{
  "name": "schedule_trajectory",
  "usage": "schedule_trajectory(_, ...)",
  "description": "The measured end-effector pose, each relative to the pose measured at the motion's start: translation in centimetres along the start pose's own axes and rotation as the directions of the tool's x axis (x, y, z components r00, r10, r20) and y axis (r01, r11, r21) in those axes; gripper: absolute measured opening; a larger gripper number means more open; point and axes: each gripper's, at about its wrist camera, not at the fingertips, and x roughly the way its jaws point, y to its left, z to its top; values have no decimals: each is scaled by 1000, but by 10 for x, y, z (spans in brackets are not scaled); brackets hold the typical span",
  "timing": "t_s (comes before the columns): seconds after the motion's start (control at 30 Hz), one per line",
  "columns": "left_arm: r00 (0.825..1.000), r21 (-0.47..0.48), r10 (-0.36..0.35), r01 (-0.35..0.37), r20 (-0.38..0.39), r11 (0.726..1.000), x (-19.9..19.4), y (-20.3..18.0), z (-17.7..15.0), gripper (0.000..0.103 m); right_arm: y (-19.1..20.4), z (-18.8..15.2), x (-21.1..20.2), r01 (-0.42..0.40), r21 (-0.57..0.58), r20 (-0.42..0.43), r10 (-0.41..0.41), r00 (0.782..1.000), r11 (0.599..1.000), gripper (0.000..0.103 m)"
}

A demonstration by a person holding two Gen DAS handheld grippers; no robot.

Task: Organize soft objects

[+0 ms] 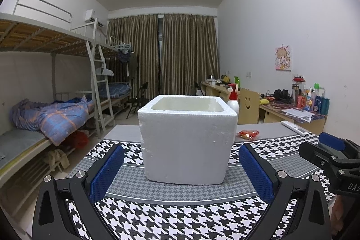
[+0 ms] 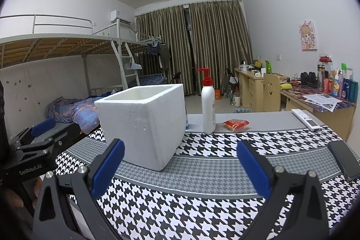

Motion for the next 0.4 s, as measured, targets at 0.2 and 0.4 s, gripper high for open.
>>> schedule_trajectory(0.2, 1000, 3, -1, 1, -3, 1000, 0, -2, -1, 102, 0, 0, 0, 2, -2, 0, -2, 1000, 1000, 101)
schedule_trajectory(0.4, 1000, 4, 3, -3, -10, 1000, 0, -2, -2, 102, 0, -1, 0, 5, -2, -3, -5, 1000, 1000, 101)
